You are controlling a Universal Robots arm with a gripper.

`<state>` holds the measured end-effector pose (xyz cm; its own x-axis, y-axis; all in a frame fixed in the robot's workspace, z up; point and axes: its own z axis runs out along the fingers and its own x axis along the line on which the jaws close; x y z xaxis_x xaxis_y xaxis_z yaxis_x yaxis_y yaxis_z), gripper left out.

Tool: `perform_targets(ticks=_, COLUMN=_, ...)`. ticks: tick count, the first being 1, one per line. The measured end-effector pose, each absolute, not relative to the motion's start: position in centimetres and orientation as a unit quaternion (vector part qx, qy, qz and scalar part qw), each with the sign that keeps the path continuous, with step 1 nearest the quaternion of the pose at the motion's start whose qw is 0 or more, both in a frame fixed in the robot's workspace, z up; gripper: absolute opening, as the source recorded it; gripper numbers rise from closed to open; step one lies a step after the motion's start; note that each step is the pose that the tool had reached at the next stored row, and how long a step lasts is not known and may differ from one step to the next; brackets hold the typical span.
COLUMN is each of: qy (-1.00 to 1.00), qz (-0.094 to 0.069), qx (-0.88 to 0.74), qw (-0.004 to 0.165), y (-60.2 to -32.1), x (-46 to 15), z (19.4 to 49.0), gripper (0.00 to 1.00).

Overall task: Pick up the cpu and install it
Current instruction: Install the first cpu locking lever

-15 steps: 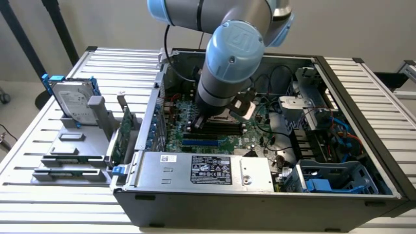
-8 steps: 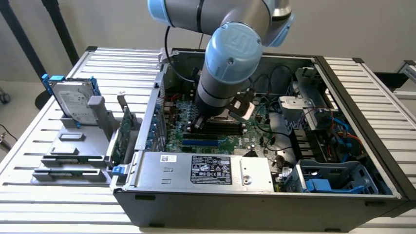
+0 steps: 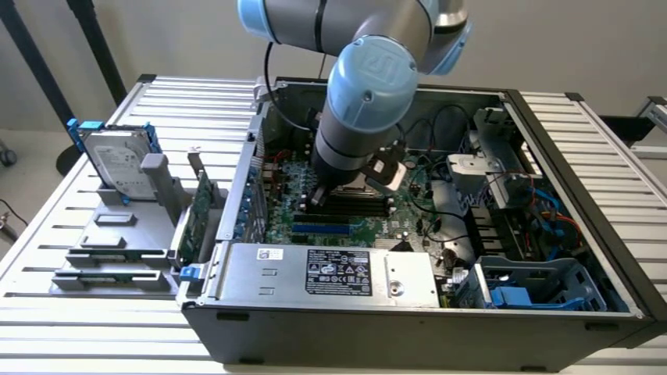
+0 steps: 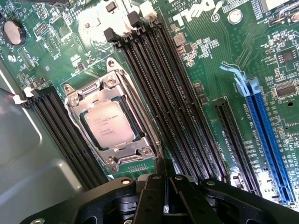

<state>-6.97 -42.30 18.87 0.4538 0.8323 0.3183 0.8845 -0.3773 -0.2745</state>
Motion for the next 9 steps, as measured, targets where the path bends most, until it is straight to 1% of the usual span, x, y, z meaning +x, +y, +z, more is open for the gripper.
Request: perform_targets(ticks=9, qy=-0.523, qz=-0.059, qx=-0.826, qw=0.202, y=-42.03, x=-7.03, z=18.77, gripper=0.11)
